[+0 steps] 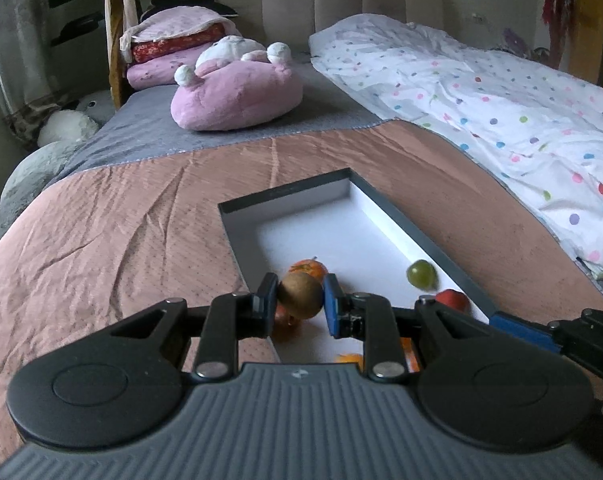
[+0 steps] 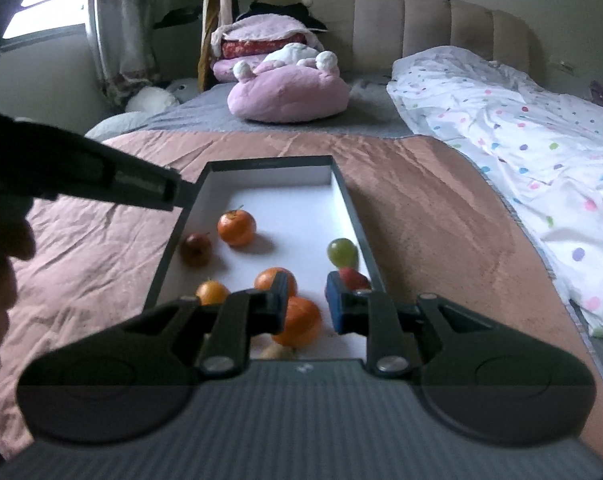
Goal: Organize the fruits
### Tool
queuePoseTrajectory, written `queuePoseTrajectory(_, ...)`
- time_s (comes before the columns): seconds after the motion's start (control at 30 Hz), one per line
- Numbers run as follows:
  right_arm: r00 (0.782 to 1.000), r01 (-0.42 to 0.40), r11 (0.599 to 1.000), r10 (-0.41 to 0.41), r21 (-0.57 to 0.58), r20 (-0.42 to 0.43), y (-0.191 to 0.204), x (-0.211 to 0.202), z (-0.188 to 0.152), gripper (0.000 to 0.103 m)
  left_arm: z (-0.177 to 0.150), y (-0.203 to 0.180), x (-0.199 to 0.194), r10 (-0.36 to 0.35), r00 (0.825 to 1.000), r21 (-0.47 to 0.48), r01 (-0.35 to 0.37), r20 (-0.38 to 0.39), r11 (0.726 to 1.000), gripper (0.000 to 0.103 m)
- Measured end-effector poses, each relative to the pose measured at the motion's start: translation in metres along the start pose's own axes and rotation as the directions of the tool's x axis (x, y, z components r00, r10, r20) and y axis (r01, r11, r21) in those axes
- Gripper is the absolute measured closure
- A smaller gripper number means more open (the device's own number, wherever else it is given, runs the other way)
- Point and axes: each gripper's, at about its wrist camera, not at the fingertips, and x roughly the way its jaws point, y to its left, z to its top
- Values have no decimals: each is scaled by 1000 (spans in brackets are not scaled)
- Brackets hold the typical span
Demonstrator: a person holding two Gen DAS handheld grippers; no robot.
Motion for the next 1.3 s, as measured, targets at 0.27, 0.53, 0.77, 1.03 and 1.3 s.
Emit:
queuePoseTrajectory(0.27, 999, -8, 999, 7, 31, 32, -6, -11, -5, 79, -2, -13, 0, 5, 1000, 19, -5, -14, 1000, 74)
queuePoseTrajectory(0.53, 999, -17, 999, 16, 30, 37, -6, -15, -9, 79, -5, -16, 7, 10, 999, 20, -9, -33, 1000, 74)
queuePoseTrajectory(0.77, 999, -20, 999, 19, 32, 35, -5, -15, -11, 79, -8, -22, 13, -4, 999, 42, 6, -48, 999, 74)
queuePoseTrajectory(1.03, 999, -19, 1000, 18, 23, 32, -4, -16, -12, 79, -7, -26, 17, -22, 997, 68, 27, -72, 997, 71)
queuePoseTrajectory(1.3, 1000, -12, 1000, 11, 22, 27, -3, -14, -13, 79, -2, -23, 10, -28, 999, 61, 31, -45, 998, 57)
